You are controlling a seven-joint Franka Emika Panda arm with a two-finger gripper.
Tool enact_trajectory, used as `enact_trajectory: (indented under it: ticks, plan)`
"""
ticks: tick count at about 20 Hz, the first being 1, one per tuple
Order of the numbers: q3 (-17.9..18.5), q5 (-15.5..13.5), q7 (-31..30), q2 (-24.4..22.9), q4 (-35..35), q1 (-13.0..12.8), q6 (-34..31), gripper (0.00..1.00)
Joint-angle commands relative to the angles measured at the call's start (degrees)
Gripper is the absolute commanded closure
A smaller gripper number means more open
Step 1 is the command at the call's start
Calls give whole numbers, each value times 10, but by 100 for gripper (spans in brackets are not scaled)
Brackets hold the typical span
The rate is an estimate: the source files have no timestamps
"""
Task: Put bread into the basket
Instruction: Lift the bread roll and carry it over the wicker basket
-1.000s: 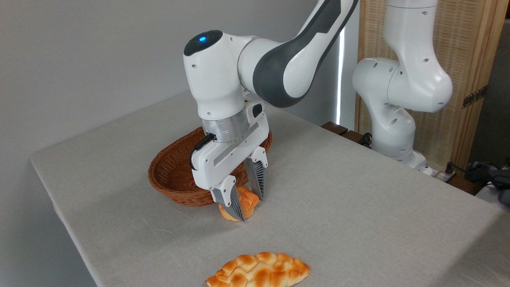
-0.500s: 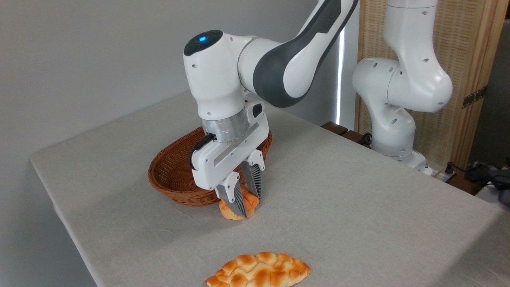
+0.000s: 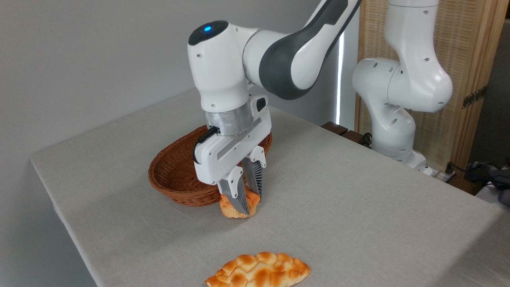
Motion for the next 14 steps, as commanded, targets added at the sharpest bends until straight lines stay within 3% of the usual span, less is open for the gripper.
enact_trajectory:
  ticks: [1,4,11,14]
  plan:
    - [16,-4,1,-26,0,0,-26,63]
    - [43,-2,2,-37,3,0,-36,63]
    - [43,-10,-1,-42,36,-1,-52,62]
    - [36,-52,-2,-43,49,-2,-62,62]
